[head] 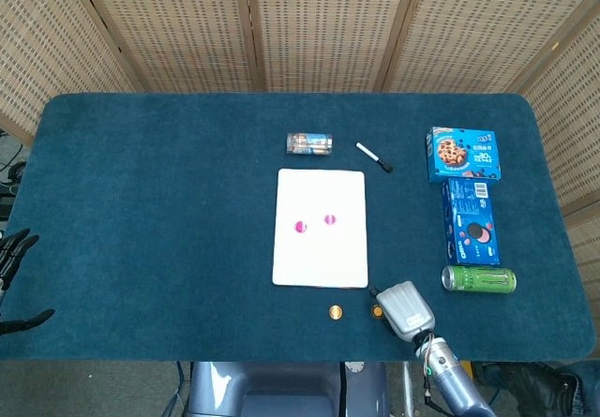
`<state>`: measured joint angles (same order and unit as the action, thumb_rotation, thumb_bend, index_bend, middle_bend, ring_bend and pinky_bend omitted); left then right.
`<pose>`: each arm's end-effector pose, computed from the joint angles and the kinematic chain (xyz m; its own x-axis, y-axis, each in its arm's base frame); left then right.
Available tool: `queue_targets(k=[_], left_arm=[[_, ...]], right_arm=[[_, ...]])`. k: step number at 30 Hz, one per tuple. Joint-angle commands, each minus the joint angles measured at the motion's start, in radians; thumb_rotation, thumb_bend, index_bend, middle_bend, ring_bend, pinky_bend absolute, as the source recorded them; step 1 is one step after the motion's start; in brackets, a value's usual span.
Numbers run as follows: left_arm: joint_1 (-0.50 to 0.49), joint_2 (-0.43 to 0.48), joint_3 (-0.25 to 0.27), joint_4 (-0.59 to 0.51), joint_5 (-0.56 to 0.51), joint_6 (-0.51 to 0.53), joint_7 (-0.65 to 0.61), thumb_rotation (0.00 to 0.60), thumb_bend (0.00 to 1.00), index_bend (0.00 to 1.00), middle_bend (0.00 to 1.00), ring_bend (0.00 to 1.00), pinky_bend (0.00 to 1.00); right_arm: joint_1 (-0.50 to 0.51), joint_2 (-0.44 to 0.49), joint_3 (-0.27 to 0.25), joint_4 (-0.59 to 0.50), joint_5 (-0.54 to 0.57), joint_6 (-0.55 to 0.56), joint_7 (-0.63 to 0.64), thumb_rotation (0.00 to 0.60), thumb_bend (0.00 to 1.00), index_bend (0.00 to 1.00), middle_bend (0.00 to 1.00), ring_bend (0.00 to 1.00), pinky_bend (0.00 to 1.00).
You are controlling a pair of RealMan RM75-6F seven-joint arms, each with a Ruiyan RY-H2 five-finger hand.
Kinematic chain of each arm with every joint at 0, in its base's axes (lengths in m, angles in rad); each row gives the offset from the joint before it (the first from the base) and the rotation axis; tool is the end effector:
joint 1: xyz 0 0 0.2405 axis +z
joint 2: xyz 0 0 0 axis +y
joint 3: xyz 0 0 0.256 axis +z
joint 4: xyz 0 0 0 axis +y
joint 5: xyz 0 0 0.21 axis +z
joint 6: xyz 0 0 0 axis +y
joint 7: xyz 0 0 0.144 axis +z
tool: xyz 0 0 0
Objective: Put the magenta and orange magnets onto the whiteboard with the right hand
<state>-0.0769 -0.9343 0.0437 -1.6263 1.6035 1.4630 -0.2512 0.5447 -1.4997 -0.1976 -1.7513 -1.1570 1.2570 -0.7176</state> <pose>-0.3181 0.1580 0.1967 0.3311 0.1285 0.9348 0.9434 -0.0645 -0.3253 -0.2054 -0.2085 -0.0198 0.6823 -0.3166 0.6589 -0.7244 -0.4141 0.5512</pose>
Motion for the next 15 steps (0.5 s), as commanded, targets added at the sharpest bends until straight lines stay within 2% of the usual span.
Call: queue_targets(k=[1, 15], left_arm=[[0.001, 0.0, 0.0, 0.0, 0.0, 0.001, 0.0, 0.6, 0.0, 0.0, 0.0, 0.0, 0.0], [0.0, -0.001, 0.0, -0.001, -0.004, 0.0, 0.005, 0.6, 0.0, 0.0, 0.0, 0.0, 0.0]], right_arm=[[-0.015, -0.013, 0.004, 0.02, -0.02, -0.008, 0.011, 0.6, 0.36, 0.36, 1.0, 1.0, 1.0], [-0.054, -0.042, 0.032, 0.076, -0.077, -0.034, 0.026, 0.6, 0.36, 0.38, 1.0, 1.0, 1.0]])
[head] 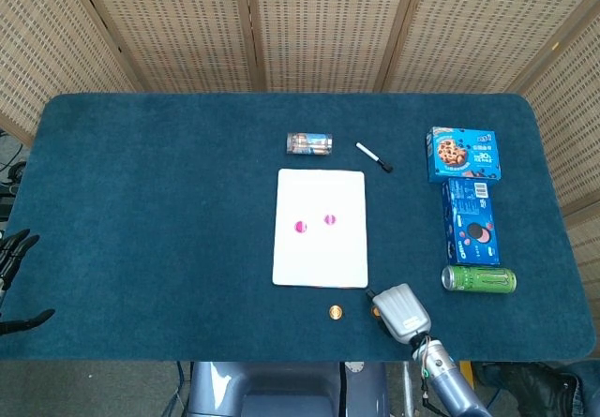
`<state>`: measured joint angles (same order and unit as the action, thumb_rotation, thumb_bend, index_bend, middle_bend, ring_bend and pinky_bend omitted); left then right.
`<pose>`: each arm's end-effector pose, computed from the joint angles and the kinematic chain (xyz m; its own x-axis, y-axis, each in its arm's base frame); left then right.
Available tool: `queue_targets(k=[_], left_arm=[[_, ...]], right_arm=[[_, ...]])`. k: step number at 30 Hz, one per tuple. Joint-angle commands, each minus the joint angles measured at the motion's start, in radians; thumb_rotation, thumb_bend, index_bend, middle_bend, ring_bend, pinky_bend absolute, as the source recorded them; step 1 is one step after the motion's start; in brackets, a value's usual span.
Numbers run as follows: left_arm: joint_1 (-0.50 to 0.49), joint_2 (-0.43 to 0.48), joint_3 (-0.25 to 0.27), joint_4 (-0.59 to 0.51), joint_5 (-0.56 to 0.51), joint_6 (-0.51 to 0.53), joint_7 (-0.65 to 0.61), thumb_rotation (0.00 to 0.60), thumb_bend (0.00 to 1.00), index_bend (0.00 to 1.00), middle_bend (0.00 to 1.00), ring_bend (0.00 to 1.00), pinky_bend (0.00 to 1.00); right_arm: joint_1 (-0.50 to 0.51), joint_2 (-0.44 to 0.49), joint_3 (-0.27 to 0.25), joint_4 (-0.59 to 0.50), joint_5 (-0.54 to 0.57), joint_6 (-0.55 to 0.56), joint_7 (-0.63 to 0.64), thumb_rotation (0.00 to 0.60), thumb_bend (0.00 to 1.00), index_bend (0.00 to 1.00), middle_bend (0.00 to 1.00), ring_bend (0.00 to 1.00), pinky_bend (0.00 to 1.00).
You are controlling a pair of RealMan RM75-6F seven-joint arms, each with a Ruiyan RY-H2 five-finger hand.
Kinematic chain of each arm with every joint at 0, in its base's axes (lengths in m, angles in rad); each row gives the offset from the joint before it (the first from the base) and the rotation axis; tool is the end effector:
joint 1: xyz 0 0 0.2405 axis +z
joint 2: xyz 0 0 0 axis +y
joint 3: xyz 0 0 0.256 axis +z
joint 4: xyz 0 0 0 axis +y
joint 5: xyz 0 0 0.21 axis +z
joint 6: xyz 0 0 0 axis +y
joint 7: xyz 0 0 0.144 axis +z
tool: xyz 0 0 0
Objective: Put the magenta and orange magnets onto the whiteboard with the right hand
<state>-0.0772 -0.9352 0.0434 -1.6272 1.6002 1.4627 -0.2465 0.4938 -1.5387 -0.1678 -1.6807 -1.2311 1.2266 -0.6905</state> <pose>-0.3182 0.1582 0.1966 0.3336 0.1275 0.9341 0.9426 -0.0622 -0.3281 -0.2088 -0.2058 -0.0303 0.6743 -0.2968 0.6762 -0.7271 -0.4271 0.5376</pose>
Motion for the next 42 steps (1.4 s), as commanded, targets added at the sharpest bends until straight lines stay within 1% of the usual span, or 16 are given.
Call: queue_targets(k=[1, 16, 17, 21, 29, 32, 38, 39, 42], left_arm=[[0.001, 0.0, 0.0, 0.0, 0.0, 0.001, 0.0, 0.6, 0.0, 0.0, 0.0, 0.0, 0.0], [-0.002, -0.002, 0.0, -0.002, -0.004, -0.005, 0.007, 0.6, 0.0, 0.0, 0.0, 0.0, 0.0], [-0.003, -0.002, 0.0, -0.002, -0.004, -0.006, 0.007, 0.6, 0.0, 0.0, 0.0, 0.0, 0.0], [-0.004, -0.001, 0.0, -0.002, -0.006, -0.009, 0.008, 0.6, 0.0, 0.0, 0.0, 0.0, 0.0], [-0.004, -0.001, 0.0, -0.003, -0.007, -0.01, 0.008, 0.6, 0.0, 0.0, 0.0, 0.0, 0.0], [-0.005, 0.0, 0.0, -0.004, -0.007, -0.011, 0.007, 0.6, 0.0, 0.0, 0.0, 0.0, 0.0], [-0.005, 0.0, -0.001, -0.003, -0.009, -0.011, 0.006, 0.6, 0.0, 0.0, 0.0, 0.0, 0.0], [-0.005, 0.0, -0.001, -0.003, -0.01, -0.011, 0.006, 0.6, 0.0, 0.0, 0.0, 0.0, 0.0], [-0.008, -0.001, -0.002, -0.004, -0.014, -0.017, 0.009, 0.6, 0.0, 0.0, 0.0, 0.0, 0.0]], right_arm=[[-0.007, -0.007, 0.005, 0.013, -0.004, -0.008, -0.002, 0.6, 0.36, 0.38, 1.0, 1.0, 1.0], [-0.042, -0.015, 0.027, 0.063, -0.036, -0.045, 0.024, 0.6, 0.36, 0.39, 1.0, 1.0, 1.0], [-0.044, -0.015, 0.029, 0.066, -0.039, -0.047, 0.026, 0.6, 0.36, 0.41, 1.0, 1.0, 1.0], [-0.053, -0.013, 0.033, 0.076, -0.055, -0.054, 0.049, 0.6, 0.36, 0.55, 1.0, 1.0, 1.0], [-0.061, -0.012, 0.055, 0.073, -0.068, -0.067, 0.077, 0.6, 0.36, 0.56, 1.0, 1.0, 1.0], [-0.055, -0.004, 0.084, 0.051, -0.055, -0.072, 0.084, 0.6, 0.36, 0.56, 1.0, 1.0, 1.0], [-0.003, 0.013, 0.198, -0.023, 0.019, -0.102, 0.062, 0.6, 0.36, 0.56, 1.0, 1.0, 1.0], [0.011, 0.012, 0.224, -0.034, 0.038, -0.108, 0.051, 0.6, 0.36, 0.56, 1.0, 1.0, 1.0], [0.088, -0.016, 0.333, -0.037, 0.137, -0.137, -0.025, 0.6, 0.38, 0.56, 1.0, 1.0, 1.0]])
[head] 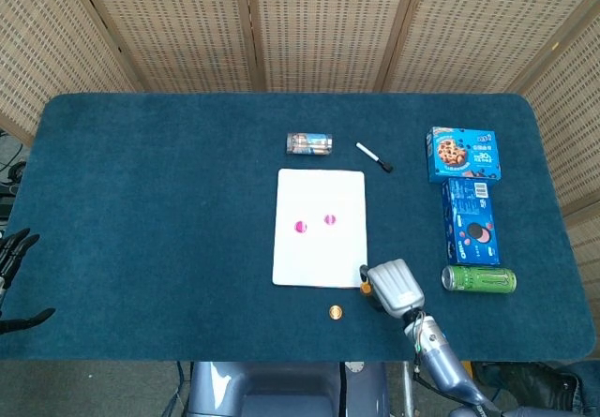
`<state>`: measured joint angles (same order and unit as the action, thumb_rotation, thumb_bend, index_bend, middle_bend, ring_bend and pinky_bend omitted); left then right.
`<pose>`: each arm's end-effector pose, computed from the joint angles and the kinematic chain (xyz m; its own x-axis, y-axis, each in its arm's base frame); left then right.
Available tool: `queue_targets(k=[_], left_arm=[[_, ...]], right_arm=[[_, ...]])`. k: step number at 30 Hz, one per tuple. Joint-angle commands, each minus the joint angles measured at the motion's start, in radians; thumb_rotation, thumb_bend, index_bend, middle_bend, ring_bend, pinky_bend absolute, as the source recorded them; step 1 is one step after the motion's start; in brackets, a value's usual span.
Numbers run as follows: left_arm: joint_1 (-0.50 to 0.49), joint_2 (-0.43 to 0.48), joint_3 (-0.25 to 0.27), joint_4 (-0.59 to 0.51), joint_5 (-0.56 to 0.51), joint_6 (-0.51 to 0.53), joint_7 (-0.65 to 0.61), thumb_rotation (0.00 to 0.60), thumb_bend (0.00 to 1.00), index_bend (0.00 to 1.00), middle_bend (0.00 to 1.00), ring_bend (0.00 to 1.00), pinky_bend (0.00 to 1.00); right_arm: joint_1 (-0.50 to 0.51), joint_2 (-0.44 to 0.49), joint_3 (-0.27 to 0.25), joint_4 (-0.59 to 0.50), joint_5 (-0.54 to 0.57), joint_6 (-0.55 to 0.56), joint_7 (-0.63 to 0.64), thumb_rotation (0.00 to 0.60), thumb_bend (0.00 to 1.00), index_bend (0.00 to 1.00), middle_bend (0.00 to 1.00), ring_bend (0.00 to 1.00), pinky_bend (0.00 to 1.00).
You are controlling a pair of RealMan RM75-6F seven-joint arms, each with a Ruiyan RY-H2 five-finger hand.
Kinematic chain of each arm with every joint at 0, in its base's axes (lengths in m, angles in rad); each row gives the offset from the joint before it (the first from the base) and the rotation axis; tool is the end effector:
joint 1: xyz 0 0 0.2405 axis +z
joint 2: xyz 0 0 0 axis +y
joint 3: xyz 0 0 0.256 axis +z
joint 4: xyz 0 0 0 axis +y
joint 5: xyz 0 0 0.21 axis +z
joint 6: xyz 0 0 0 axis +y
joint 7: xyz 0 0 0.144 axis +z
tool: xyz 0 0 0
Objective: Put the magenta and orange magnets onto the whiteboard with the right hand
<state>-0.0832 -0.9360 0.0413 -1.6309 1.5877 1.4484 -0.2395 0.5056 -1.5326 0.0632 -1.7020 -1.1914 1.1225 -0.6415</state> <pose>-0.3190 0.1605 0.1954 0.3355 0.1342 0.9324 0.9420 -0.0538 -0.3312 -0.1765 -0.2552 -0.0173 0.5540 -0.2584 0.7914 -0.8159 -0.3574 0.4545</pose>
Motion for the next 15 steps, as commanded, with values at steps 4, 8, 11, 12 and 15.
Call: queue_targets(k=[4, 8, 11, 12, 15], left_arm=[[-0.004, 0.001, -0.003, -0.001, -0.01, -0.01, -0.001, 0.6, 0.0, 0.0, 0.0, 0.0, 0.0], [-0.008, 0.004, -0.006, 0.001, -0.02, -0.018, -0.011, 0.6, 0.0, 0.0, 0.0, 0.0, 0.0], [-0.01, 0.007, -0.009, 0.002, -0.025, -0.023, -0.018, 0.6, 0.0, 0.0, 0.0, 0.0, 0.0], [-0.01, 0.008, -0.009, 0.002, -0.026, -0.024, -0.02, 0.6, 0.0, 0.0, 0.0, 0.0, 0.0], [-0.012, 0.01, -0.009, 0.004, -0.028, -0.027, -0.028, 0.6, 0.0, 0.0, 0.0, 0.0, 0.0]], right_arm=[[0.164, -0.062, 0.178, 0.012, 0.223, -0.052, -0.193, 0.6, 0.39, 0.56, 1.0, 1.0, 1.0], [0.232, -0.103, 0.223, 0.047, 0.349, -0.053, -0.275, 0.6, 0.39, 0.56, 1.0, 1.0, 1.0], [0.272, -0.138, 0.235, 0.085, 0.423, -0.048, -0.31, 0.6, 0.39, 0.56, 1.0, 1.0, 1.0], [0.283, -0.149, 0.233, 0.1, 0.436, -0.047, -0.319, 0.6, 0.39, 0.56, 1.0, 1.0, 1.0], [0.314, -0.181, 0.214, 0.148, 0.464, -0.045, -0.346, 0.6, 0.39, 0.56, 1.0, 1.0, 1.0]])
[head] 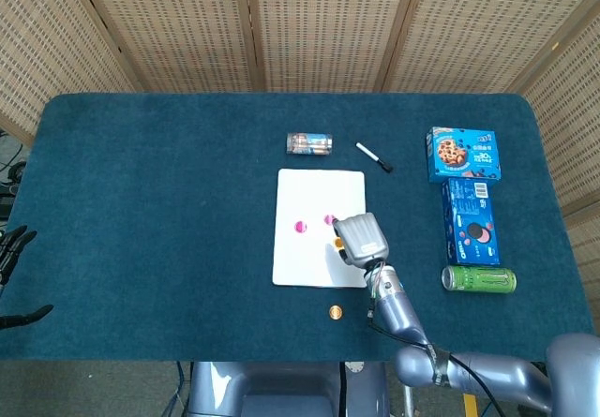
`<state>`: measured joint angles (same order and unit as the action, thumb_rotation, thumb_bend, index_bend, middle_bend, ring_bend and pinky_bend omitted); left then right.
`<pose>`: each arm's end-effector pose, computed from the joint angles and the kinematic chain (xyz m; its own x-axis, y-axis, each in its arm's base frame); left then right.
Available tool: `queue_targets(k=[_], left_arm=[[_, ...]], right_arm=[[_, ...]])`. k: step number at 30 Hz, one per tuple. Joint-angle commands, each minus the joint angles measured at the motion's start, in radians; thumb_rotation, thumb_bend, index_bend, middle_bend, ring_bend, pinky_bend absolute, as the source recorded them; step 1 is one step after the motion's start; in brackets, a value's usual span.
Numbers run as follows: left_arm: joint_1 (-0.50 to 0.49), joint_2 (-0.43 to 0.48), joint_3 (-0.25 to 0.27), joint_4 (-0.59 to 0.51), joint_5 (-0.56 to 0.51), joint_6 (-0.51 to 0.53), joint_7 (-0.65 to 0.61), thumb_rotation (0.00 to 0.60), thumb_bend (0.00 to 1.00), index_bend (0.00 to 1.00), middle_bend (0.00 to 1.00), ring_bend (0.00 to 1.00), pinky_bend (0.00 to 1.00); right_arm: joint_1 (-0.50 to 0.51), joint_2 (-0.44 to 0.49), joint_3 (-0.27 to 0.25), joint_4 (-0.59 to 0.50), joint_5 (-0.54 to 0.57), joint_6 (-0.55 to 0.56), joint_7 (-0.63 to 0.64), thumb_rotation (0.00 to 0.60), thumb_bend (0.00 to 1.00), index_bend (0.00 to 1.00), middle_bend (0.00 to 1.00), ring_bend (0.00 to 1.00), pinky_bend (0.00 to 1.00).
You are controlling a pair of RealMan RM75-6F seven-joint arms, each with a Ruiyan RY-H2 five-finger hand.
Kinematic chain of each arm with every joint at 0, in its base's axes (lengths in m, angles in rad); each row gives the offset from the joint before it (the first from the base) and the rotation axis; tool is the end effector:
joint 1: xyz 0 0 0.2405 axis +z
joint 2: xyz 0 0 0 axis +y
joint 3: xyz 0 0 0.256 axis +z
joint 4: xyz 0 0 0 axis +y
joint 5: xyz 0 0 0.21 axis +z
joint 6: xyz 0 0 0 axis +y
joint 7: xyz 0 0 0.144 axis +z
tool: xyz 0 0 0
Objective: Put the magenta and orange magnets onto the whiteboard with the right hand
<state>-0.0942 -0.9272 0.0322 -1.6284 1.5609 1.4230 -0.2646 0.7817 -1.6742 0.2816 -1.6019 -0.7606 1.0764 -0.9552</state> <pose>-0.3223 0.1660 0.1987 0.3205 0.1401 0.9368 0.9471 -0.0311 -0.3194 -0.1072 -0.3348 -0.0389 0.6199 -0.2375 0.7479 -0.7795 -0.2960 0.5520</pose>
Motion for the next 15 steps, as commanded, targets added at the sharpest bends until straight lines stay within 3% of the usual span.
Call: queue_targets(k=[1, 6, 15], left_arm=[[-0.001, 0.002, 0.0, 0.003, -0.001, -0.002, -0.005, 0.6, 0.0, 0.0, 0.0, 0.0, 0.0], [-0.004, 0.006, -0.001, 0.007, -0.004, -0.01, -0.012, 0.6, 0.0, 0.0, 0.0, 0.0, 0.0], [-0.003, 0.007, 0.0, 0.006, 0.001, -0.005, -0.012, 0.6, 0.0, 0.0, 0.0, 0.0, 0.0]], right_arm=[[0.043, -0.047, -0.007, 0.057, 0.038, 0.003, -0.032, 0.6, 0.39, 0.56, 1.0, 1.0, 1.0], [0.059, -0.063, -0.028, 0.081, 0.038, 0.019, -0.03, 0.6, 0.27, 0.42, 1.0, 1.0, 1.0], [0.04, -0.021, -0.072, 0.004, -0.018, 0.065, 0.012, 0.6, 0.28, 0.38, 1.0, 1.0, 1.0]])
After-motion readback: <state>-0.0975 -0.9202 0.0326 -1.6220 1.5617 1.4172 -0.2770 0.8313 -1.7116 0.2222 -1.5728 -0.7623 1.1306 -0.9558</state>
